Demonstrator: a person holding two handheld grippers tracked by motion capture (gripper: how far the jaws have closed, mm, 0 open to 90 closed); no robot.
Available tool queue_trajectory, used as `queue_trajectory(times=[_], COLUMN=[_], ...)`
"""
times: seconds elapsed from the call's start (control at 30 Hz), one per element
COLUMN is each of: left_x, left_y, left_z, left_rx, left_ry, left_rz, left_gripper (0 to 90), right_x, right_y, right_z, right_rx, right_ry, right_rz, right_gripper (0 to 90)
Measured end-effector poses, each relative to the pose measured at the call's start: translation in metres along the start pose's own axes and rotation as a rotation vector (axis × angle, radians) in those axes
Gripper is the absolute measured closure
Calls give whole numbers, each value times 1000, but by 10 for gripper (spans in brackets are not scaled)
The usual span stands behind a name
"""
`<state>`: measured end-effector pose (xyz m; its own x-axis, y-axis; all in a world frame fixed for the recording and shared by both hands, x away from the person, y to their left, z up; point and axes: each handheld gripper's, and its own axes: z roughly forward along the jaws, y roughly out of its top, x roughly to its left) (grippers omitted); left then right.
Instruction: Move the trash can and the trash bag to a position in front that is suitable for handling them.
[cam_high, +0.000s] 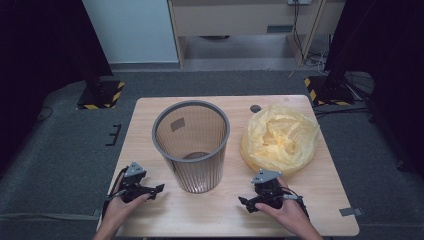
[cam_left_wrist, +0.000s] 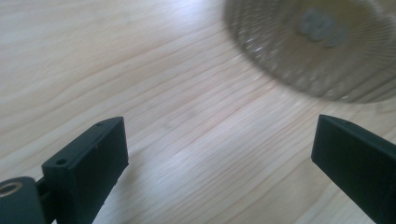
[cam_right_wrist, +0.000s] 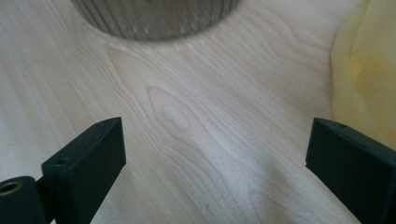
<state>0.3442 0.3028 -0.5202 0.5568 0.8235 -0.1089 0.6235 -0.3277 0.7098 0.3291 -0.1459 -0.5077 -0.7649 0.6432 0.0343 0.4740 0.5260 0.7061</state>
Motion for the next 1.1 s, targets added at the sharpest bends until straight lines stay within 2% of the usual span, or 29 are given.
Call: queue_trajectory(times=[0.23, 0.3, 0.37, 0.43, 0.73, 0.8, 0.9, 1.1], left_x=[5, 5, 6, 6, 4, 3, 4, 4], left_y=[-6, -6, -6, -7, -9, -9, -9, -10], left_z=[6, 6, 6, 7, 10, 10, 10, 11], left_rx=[34, 33, 30, 28, 30, 34, 33, 30], left_ry=[17, 16, 20, 22, 48, 54, 53, 54], left_rz=[-2, -3, 7, 16, 80, 97, 98, 99], left_gripper=[29, 29, 28, 25, 4, 0, 0, 0], right_x=[6, 4, -1, -8, -48, -59, -74, -100], right_y=[22, 27, 32, 37, 64, 68, 72, 79], right_z=[-23, -30, -37, -44, -75, -78, -79, -78], right_rx=[-51, -56, -60, -68, -122, -121, -120, -111], right_ry=[43, 59, 45, 25, -83, -104, -127, -164], right_rz=[-24, -23, -16, -11, 72, 90, 122, 147], right_gripper=[48, 52, 70, 79, 150, 167, 182, 204])
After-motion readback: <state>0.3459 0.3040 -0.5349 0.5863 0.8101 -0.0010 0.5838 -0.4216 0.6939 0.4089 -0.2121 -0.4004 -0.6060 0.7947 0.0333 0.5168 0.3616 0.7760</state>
